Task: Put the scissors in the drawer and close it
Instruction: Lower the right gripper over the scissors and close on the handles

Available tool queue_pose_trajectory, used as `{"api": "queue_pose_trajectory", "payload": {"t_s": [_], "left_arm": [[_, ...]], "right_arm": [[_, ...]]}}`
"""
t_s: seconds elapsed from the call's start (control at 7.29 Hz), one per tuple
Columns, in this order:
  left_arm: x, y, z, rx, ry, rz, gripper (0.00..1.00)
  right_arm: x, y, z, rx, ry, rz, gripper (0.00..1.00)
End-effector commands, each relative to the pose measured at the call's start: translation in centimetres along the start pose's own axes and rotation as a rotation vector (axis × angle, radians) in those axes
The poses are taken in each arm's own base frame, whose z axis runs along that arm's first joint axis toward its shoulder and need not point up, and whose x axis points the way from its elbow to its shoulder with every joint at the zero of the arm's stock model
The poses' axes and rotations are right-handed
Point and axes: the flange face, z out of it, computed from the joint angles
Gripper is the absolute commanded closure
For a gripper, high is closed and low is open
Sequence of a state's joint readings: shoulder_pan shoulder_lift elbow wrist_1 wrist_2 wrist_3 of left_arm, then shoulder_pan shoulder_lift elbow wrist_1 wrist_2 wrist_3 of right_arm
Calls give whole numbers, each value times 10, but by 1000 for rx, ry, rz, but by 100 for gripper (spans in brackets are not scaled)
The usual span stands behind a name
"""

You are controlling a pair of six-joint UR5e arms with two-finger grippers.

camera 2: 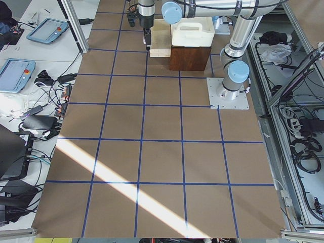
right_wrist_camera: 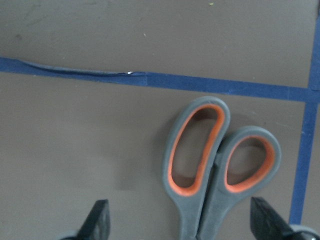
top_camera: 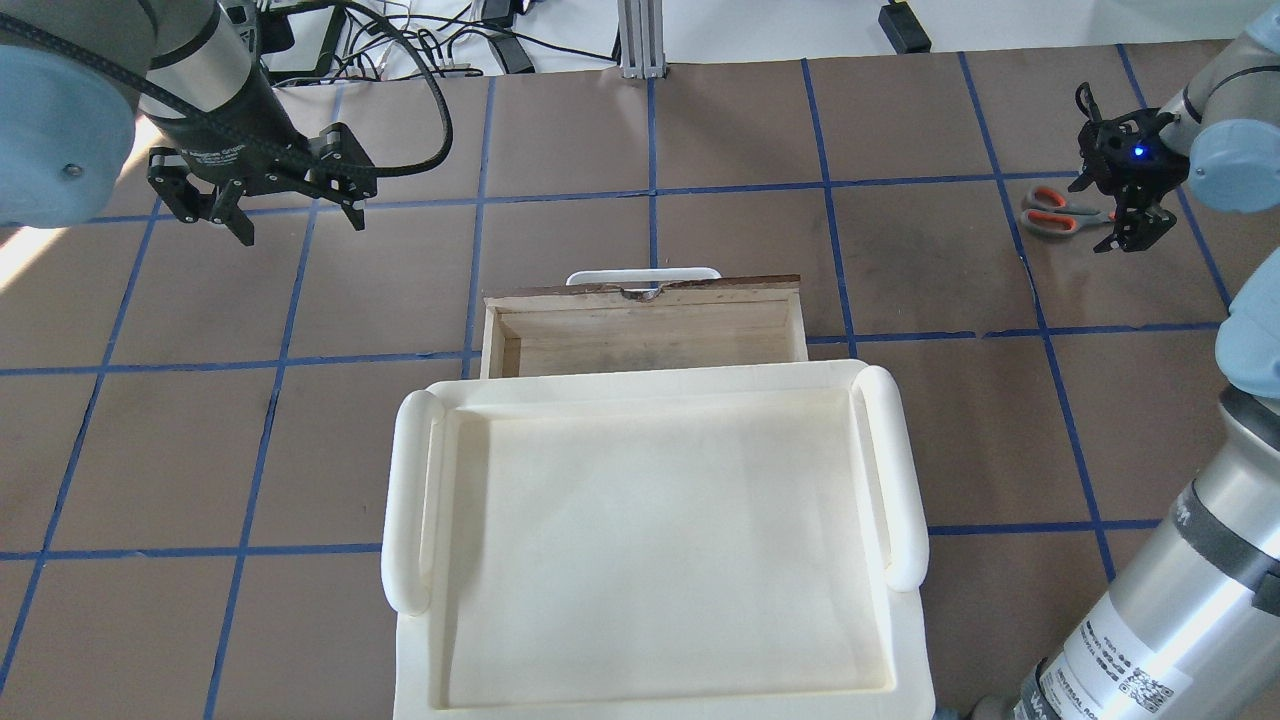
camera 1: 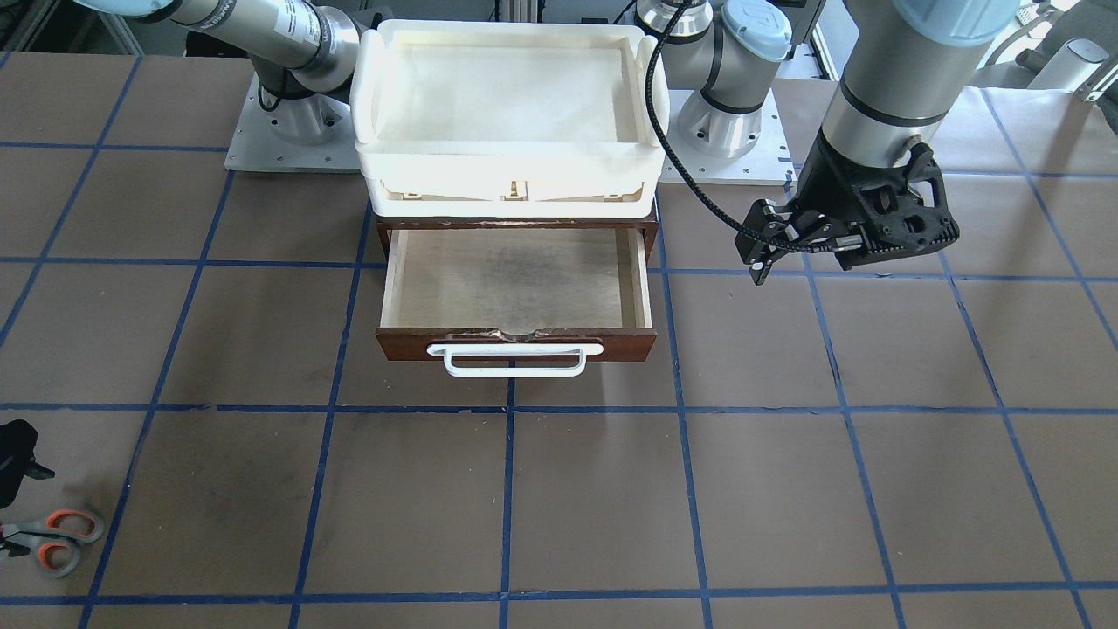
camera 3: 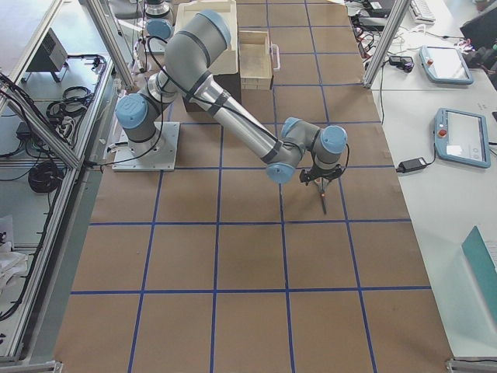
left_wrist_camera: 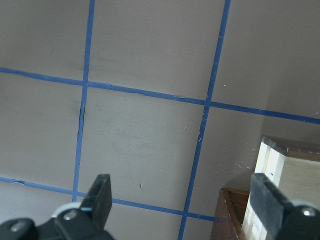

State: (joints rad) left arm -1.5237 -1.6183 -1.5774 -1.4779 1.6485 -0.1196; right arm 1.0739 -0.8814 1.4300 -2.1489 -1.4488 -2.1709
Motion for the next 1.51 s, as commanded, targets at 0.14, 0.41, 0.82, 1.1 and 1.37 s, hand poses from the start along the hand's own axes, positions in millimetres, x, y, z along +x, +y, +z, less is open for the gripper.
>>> {"api": "queue_pose_trajectory", "payload": {"t_s": [0.14,0.41,0.82,1.1,1.37], "left_arm": [[3,-13,14,4,4,2,0],[3,-5,-8,66,23,-1,0],[14,-15,9,29,104,2,0],[11,-15,5,38,103,-3,0],[0,-12,-2,59,52,-15,0]], "right_arm": [[5,7,21,-8,0,24,0],[10,11,19,-24,9,18,0],[6,15,21,-60,-28,16,43],[6,15,17,-69,-28,1,88],[7,14,12,-62,-17,3,100]]}}
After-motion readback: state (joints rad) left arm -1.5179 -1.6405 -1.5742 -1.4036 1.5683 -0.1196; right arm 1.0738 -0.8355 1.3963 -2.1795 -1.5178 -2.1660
